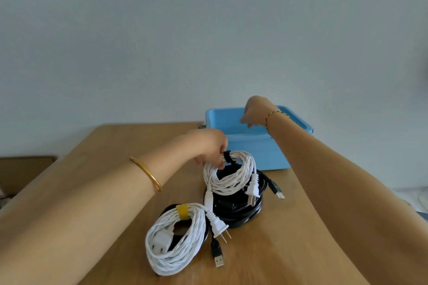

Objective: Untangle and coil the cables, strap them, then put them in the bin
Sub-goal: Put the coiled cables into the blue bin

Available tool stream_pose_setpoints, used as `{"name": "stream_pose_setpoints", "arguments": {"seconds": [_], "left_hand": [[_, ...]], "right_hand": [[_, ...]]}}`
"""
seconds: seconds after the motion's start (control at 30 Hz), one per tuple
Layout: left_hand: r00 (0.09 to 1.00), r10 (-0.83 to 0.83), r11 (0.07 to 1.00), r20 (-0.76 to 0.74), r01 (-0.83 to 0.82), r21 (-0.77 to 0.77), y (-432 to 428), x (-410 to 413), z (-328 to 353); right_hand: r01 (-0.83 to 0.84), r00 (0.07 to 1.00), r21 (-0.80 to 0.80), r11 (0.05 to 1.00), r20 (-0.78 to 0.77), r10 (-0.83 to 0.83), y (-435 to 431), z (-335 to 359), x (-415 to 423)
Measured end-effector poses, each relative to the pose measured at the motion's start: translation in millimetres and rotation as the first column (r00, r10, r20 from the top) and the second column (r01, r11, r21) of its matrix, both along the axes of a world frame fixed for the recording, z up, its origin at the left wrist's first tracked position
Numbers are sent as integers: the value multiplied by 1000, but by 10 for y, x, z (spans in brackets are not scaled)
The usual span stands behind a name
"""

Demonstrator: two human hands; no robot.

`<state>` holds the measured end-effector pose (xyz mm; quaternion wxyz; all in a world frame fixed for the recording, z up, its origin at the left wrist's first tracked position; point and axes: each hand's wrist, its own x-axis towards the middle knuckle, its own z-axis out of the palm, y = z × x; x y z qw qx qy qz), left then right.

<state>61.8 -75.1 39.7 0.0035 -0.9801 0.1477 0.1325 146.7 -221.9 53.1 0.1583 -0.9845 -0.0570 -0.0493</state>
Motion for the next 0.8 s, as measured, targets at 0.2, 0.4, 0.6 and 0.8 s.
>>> {"name": "stream_pose_setpoints", "arguments": {"seconds": [0.2,0.4,0.6,0.8], "left_hand": [[998,53,979,-34,-59,-195,69,18,366],[998,65,951,22,-55,-304,29,95,574],[948,315,699,43,-201,-687,114,126,587],[920,233,906,-317,-323,-273,215,-16,298]], "right_hand": [[-230,938,232,945,-206,278,-67,350,-756],[-301,947,94,949,-91,309,-156,330,-886],[-26,999,632,774,53,-9,-357,271,-589],[180,984,695,696,-123,-131,-302,74,-249]]}}
